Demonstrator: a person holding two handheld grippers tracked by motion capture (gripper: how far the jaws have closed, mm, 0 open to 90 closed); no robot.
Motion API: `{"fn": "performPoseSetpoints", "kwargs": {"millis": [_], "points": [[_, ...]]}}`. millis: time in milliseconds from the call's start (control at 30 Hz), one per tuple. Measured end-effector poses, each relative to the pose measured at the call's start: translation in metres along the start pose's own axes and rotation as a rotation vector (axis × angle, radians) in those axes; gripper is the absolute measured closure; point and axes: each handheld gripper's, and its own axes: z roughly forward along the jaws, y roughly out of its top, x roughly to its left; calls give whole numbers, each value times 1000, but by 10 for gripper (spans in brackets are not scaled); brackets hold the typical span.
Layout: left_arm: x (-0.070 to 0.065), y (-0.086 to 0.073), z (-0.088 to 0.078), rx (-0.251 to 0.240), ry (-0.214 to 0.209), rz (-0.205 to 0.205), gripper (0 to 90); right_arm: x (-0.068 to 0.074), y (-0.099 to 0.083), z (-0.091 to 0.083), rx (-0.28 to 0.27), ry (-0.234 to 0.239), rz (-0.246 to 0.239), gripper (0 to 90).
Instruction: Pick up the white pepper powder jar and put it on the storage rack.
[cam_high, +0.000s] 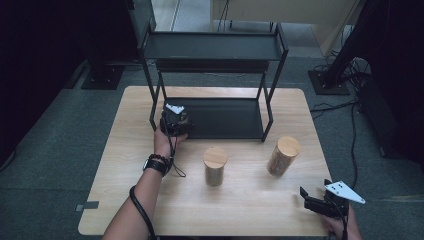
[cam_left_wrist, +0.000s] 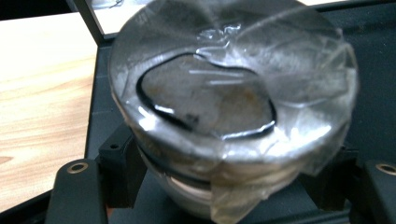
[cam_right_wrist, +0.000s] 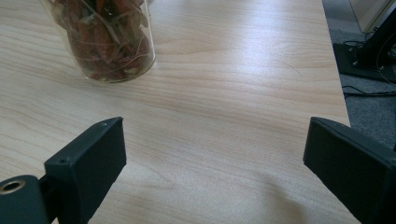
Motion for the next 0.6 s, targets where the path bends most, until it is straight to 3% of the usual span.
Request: {"fn": "performPoseSetpoints", "kwargs": {"millis": [33,100,267,600], "points": [[-1,-1,0,12,2,3,205,0,0,0,0,-1,1,55],[-3,-3,0,23,20,14,208,0,0,0,0,-3,0,55],[-4,-8,-4,17,16,9,207,1,0,0,-1,-4,-3,55],[-2,-24,-15,12,-25,12,206,0,0,0,-2,-3,3,52]]}}
